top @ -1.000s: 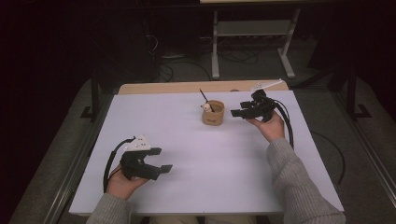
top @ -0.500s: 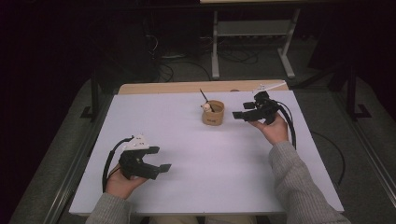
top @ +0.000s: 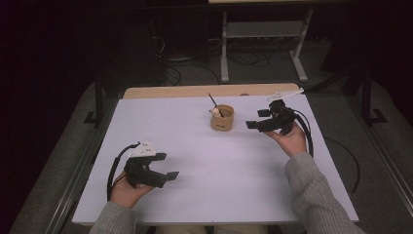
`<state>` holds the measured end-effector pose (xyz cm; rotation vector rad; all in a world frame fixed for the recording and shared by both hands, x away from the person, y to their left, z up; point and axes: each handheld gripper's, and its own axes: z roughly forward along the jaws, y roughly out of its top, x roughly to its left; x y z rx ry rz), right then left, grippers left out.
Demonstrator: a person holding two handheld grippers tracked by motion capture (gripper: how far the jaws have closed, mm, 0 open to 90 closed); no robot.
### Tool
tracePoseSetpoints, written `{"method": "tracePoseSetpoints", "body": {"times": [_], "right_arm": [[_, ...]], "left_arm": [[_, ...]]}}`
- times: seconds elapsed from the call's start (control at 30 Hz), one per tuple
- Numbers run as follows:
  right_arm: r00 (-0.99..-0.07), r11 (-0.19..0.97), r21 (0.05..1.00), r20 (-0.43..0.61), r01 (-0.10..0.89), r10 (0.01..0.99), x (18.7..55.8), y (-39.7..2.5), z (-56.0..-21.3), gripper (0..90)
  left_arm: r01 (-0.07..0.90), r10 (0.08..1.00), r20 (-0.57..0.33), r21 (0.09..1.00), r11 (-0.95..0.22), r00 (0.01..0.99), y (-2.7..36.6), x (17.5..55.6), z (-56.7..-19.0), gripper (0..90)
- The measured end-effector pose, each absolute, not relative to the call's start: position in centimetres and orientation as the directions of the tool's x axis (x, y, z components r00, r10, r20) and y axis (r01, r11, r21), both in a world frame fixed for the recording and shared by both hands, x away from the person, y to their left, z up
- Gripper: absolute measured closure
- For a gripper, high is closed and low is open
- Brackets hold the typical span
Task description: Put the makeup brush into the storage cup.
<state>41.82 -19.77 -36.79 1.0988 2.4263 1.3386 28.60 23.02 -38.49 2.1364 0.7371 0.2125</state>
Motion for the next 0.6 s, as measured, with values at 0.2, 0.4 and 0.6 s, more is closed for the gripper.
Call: {"method": "tracePoseSetpoints", "body": {"times": [0.2,0.4,0.6], "right_arm": [[-0.726,0.333,0.788,0.198,0.518,0.659,41.2,-19.9,-37.0,19.2],[-0.732,0.338,0.786,0.202,0.517,0.651,40.4,-19.7,-37.4,18.8],[-0.734,0.346,0.779,0.205,0.523,0.648,39.8,-19.7,-37.9,18.8]], "left_arm": [[0.433,0.58,-0.102,0.77,-0.468,0.808,23.3,28.7,-38.6,17.4],[0.425,0.576,-0.092,0.771,-0.475,0.812,23.4,28.7,-38.6,17.4],[0.433,0.583,-0.101,0.771,-0.466,0.806,23.4,28.7,-38.6,17.3]]}}
